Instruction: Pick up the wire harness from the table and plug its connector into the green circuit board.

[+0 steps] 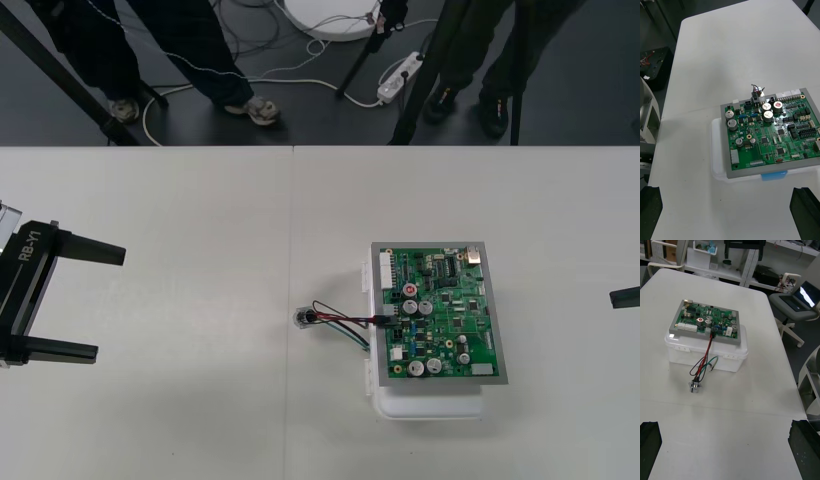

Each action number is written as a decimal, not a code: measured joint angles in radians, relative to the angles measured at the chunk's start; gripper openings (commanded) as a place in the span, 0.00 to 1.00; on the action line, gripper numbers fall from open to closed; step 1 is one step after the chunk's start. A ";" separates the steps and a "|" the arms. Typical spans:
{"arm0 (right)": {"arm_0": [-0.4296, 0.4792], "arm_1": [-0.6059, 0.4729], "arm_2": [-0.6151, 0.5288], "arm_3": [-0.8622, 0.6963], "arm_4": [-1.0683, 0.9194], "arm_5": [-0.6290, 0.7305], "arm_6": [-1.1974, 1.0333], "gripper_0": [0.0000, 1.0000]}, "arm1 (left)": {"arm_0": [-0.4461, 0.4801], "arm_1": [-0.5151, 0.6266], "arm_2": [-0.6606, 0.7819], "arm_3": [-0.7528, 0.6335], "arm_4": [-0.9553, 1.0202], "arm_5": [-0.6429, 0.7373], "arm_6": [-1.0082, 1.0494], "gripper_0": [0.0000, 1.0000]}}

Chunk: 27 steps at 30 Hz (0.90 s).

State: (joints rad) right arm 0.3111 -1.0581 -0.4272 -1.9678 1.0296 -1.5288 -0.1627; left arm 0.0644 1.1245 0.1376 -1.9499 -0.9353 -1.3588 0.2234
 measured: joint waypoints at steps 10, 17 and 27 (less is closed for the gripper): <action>-0.002 0.000 0.000 0.000 0.000 -0.001 0.012 1.00 | 0.000 0.000 0.000 0.000 0.000 0.001 0.003 1.00; -0.002 0.000 0.000 0.000 0.000 -0.001 0.012 1.00 | 0.000 0.000 0.000 0.000 0.000 0.001 0.003 1.00; -0.002 0.000 0.000 0.000 0.000 -0.001 0.012 1.00 | 0.000 0.000 0.000 0.000 0.000 0.001 0.003 1.00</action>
State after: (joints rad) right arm 0.3091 -1.0580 -0.4275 -1.9678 1.0296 -1.5294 -0.1508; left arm 0.0644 1.1245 0.1376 -1.9499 -0.9353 -1.3580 0.2262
